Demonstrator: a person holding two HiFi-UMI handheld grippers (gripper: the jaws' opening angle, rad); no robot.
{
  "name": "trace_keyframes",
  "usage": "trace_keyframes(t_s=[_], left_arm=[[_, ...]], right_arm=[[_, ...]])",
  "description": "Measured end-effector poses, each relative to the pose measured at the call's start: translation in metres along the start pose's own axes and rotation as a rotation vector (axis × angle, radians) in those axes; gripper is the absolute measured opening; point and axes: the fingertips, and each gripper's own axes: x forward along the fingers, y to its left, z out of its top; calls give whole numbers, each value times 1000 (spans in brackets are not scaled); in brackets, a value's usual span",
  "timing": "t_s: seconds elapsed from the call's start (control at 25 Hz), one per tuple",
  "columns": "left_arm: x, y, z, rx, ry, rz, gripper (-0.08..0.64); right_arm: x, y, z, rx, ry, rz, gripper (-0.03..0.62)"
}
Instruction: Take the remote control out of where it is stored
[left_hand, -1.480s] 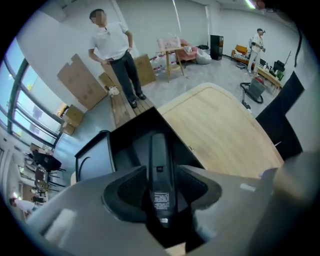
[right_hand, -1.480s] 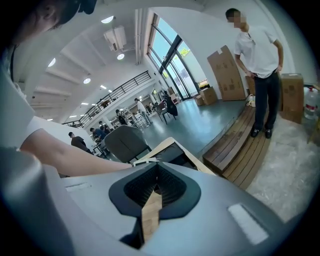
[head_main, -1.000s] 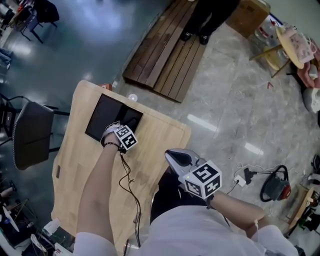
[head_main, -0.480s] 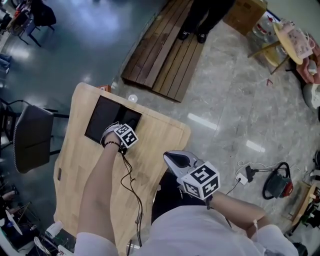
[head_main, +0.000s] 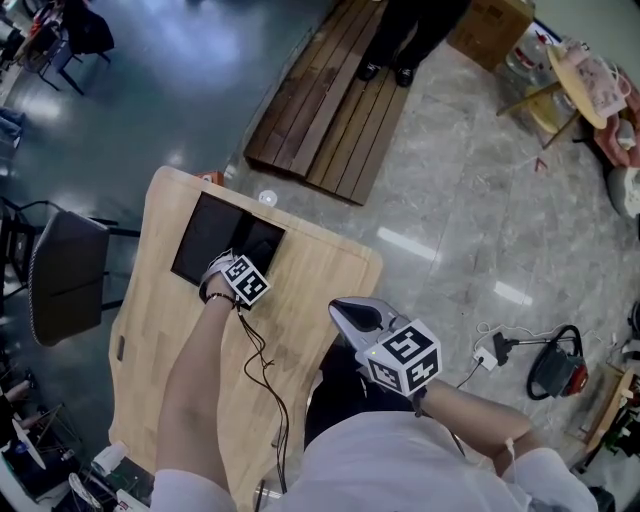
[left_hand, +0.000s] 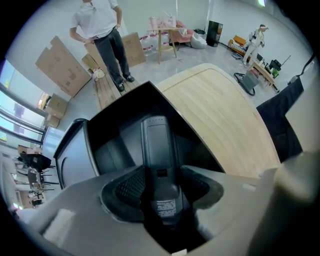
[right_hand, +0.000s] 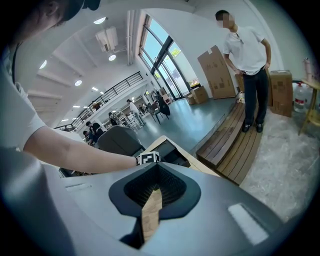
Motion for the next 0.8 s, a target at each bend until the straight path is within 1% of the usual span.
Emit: trace_keyframes(t_s=[0.12,0.24,0.36,0.44,0.52,0.8], left_arm=[[-9,4,-1,-49,-36,9,222],[-23,9,-2,-116,-89,23,222],[-37,13,-5,-203,-157,45,221],[-47,12,-7,-271,-205,46,221],[-57,9,-9,-320,-246,53,221],[-91,16,-16,-459,-388,137,221]], right_arm=[[0,1,0,-2,1,5,28],[1,2,1,-8,-1,9,28],[2,3,6,-17,-5,12,28],[2,4,9,-25,-10,15,28],[2,6,11,-33,-16,19,28],[6,13,15,-63,-11,46,28]])
